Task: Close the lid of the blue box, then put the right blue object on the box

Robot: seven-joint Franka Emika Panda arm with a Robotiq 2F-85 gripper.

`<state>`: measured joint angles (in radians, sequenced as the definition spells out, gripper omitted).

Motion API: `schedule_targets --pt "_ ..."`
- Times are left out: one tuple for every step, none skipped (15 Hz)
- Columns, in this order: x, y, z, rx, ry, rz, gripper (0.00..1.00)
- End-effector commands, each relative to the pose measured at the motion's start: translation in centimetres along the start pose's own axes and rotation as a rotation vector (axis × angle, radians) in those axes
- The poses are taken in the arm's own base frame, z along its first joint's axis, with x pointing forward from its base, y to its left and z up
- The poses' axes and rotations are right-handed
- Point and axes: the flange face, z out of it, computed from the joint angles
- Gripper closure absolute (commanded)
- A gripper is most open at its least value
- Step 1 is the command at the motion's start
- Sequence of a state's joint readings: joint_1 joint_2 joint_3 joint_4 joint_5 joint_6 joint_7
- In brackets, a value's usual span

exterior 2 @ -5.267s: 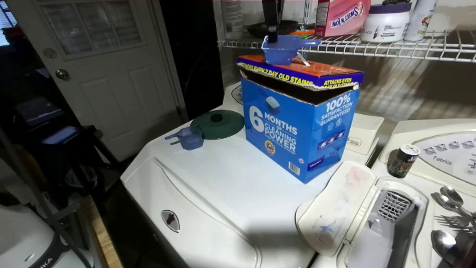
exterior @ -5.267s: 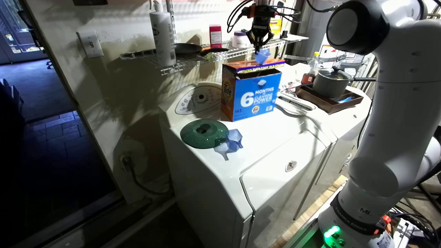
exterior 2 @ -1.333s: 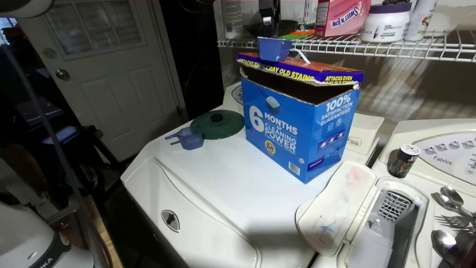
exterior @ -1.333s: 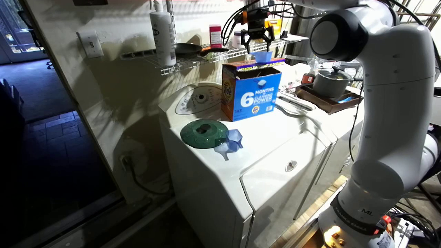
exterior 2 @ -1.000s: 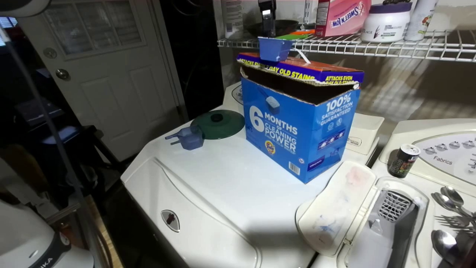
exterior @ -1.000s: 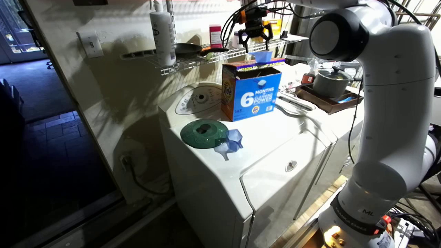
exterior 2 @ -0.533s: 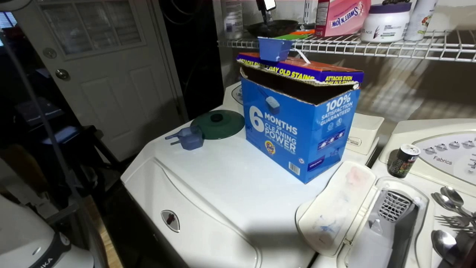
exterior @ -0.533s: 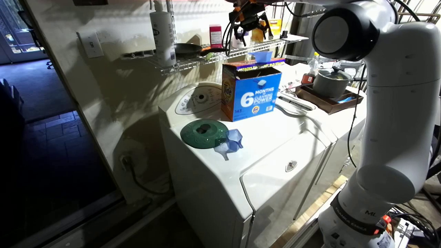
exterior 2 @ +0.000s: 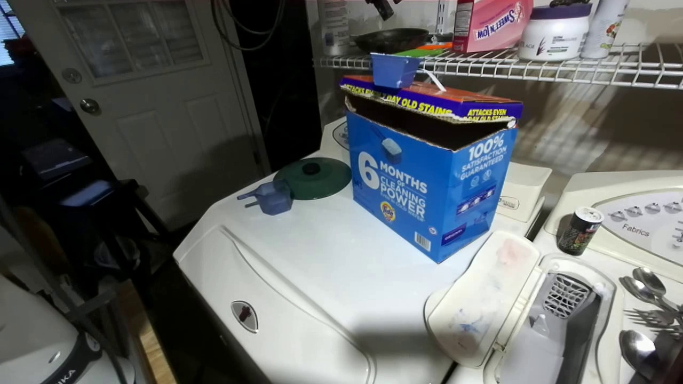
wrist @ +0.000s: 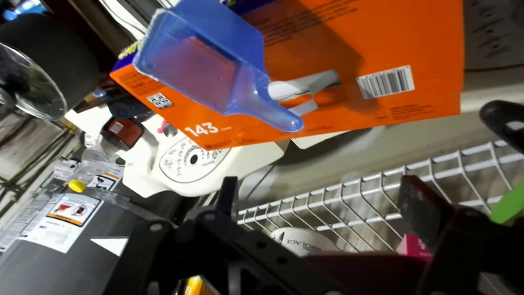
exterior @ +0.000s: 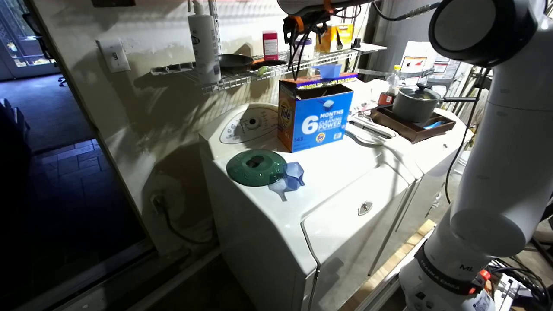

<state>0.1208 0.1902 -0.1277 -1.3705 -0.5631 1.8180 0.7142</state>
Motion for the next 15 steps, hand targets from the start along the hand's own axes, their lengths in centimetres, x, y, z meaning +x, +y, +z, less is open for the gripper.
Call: schedule_targets --pt "-3.1 1.8 -0.7 0.074 0.071 0.023 0.00" --pt "-3.8 2.3 -1.0 0.093 0.080 0.041 0.00" --pt "-4.4 2.8 -1.2 0.103 0.094 0.052 0.00" --pt "-5.3 3.5 -1.4 0.113 0.099 0.078 0.00" --pt "-5.8 4.2 -1.8 0.119 0.104 0.107 0.00" --pt "-6.3 4.9 -2.0 0.121 0.105 0.134 0.00" --pt "-6.8 5.4 -2.4 0.119 0.107 0.164 0.00" --pt "-7.3 6.1 -2.6 0.115 0.105 0.197 0.00" --pt "-7.7 6.6 -2.9 0.113 0.102 0.222 0.00" --pt "-8.0 7.0 -3.1 0.109 0.095 0.247 0.00" --pt "-8.3 7.6 -3.3 0.106 0.081 0.278 0.00" --pt "-8.6 8.1 -3.2 0.100 0.060 0.304 0.00" --pt "-8.8 8.5 -3.3 0.078 0.050 0.326 0.00" --pt "-9.1 8.9 -3.2 0.057 0.034 0.347 0.00" --pt "-9.4 9.2 -3.2 0.030 0.024 0.370 0.00"
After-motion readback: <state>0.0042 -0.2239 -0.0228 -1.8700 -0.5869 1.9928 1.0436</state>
